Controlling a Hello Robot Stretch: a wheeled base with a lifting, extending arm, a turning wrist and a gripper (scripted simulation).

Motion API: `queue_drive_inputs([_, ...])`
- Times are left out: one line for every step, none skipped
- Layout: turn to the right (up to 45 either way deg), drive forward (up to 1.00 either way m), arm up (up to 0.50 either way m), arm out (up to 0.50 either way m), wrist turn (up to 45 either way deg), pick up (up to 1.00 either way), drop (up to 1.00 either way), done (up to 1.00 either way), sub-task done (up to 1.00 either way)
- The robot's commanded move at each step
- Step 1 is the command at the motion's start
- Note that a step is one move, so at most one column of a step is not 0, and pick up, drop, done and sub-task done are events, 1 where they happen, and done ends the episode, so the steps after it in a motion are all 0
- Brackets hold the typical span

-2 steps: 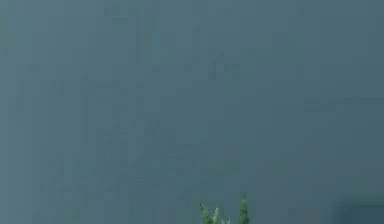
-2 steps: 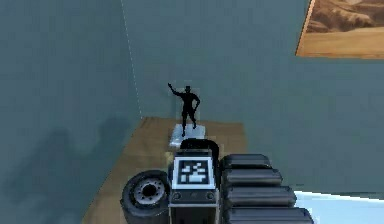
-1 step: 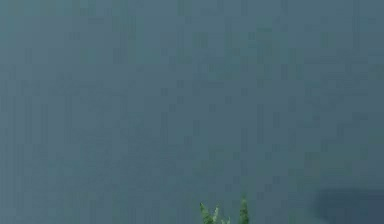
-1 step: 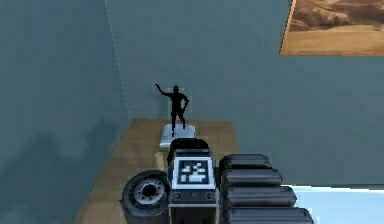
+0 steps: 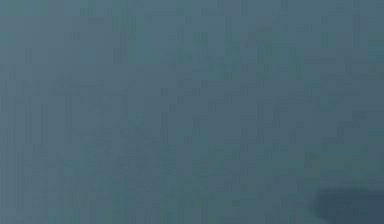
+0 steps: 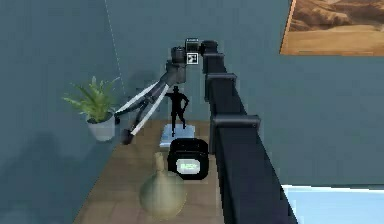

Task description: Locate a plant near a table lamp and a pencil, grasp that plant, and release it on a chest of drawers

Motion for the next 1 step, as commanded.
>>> queue_drive_inputs([0.0,0.0,0.0,0.0,45.0,0.0,0.0,0.0,0.0])
